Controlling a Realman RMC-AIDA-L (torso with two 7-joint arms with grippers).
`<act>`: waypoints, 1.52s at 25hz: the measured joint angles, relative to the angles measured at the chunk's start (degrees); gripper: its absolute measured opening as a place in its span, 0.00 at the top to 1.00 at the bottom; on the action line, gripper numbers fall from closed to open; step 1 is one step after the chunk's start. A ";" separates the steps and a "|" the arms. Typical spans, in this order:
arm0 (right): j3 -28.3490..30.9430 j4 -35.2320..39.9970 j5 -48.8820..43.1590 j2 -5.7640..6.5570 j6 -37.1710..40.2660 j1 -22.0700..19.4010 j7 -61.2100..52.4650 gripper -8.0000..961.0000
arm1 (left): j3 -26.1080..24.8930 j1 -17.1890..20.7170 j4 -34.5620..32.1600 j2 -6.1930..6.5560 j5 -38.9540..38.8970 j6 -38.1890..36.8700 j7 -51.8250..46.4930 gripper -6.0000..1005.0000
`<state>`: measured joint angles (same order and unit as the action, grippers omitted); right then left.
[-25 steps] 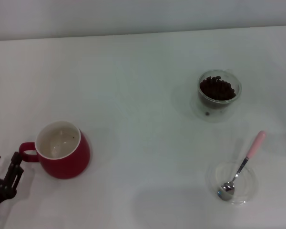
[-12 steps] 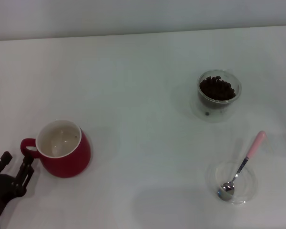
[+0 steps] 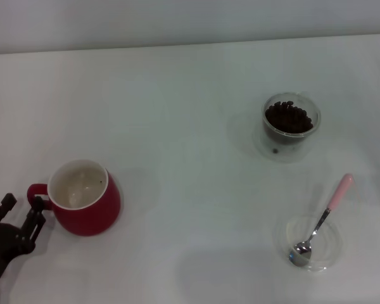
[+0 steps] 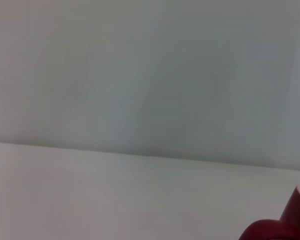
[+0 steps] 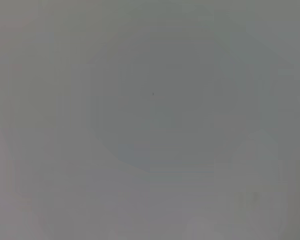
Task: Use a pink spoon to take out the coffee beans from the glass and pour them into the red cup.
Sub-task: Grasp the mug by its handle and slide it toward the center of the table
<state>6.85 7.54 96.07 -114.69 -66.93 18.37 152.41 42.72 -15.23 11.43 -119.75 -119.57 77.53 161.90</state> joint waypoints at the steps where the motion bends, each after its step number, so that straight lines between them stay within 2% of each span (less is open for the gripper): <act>1: 0.00 0.00 0.00 0.00 0.02 0.00 -0.01 0.16 | 0.00 -0.08 -0.07 0.03 0.02 -0.01 0.00 0.44; 17: -0.26 -0.16 0.00 0.00 -0.57 0.02 -0.38 0.16 | -0.01 -1.46 -2.88 -0.13 1.48 -1.28 0.08 0.44; 24: -0.26 -0.75 0.00 -0.01 -0.70 -0.42 -0.41 0.16 | 0.00 -1.46 -2.86 -0.18 1.64 -1.25 0.09 0.50; 26: -0.26 -0.79 0.00 0.00 -0.70 -0.47 -0.42 0.16 | 0.01 -1.51 -2.86 -0.18 1.64 -1.45 0.09 0.59; 38: -0.26 -0.86 0.00 -0.01 -0.56 -0.51 -0.43 0.16 | -0.27 -2.00 -2.76 -0.23 1.62 -1.41 0.04 0.71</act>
<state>6.59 6.68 96.07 -114.70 -67.49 17.85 151.98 42.45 -17.23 8.67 -119.97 -117.95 76.11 161.93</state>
